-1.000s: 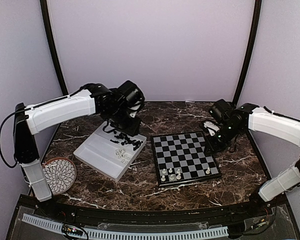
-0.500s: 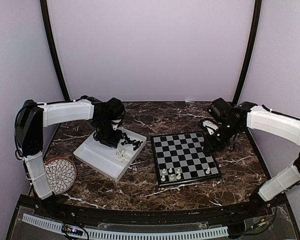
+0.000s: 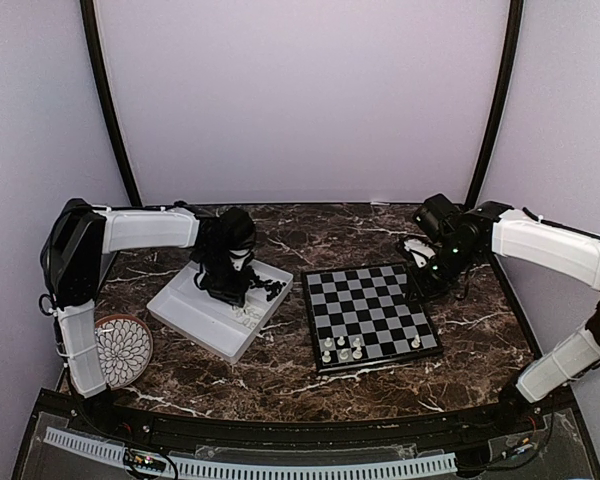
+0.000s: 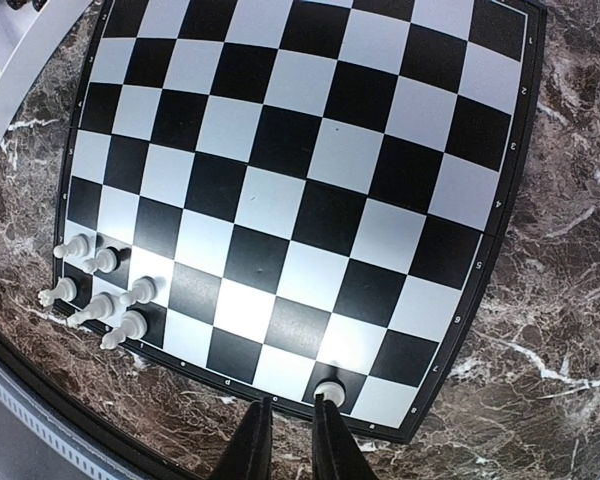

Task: Set up the chess pieces on the board
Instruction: Pick up the queen from the storage box.

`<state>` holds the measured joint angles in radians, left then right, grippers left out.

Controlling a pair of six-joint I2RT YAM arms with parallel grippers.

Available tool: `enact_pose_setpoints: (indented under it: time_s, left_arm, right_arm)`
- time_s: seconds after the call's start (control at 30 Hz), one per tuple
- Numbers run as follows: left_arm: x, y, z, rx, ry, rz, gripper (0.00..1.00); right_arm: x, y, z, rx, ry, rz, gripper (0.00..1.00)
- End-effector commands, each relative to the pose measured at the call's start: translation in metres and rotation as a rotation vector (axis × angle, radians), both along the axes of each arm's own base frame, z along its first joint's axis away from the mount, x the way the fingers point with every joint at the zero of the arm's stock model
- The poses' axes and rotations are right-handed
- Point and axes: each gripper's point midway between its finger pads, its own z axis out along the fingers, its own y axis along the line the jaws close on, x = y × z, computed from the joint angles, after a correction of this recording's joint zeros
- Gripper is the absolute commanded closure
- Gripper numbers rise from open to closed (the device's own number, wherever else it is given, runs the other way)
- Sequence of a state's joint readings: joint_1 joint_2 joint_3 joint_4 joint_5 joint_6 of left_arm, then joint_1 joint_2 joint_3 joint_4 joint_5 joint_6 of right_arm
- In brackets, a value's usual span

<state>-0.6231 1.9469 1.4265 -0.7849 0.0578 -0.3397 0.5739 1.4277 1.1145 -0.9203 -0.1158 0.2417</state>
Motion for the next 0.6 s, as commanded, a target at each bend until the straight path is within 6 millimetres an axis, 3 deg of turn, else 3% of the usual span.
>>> enact_pose_setpoints:
  time_s: [0.0,0.33,0.57]
  left_arm:
    - [-0.014,0.0,-0.004,-0.005,0.024,-0.016,0.76]
    - [-0.029,-0.009,-0.025,0.002,0.055,-0.042,0.78]
    - [-0.029,0.008,-0.038,0.104,0.036,-0.032,0.88]
  right_arm:
    - [0.001,0.001,-0.001,0.012,-0.002,-0.01,0.84]
    - [0.005,0.005,-0.005,0.012,0.004,0.005,0.83]
    - [0.009,0.007,-0.004,0.016,-0.001,0.013,0.83]
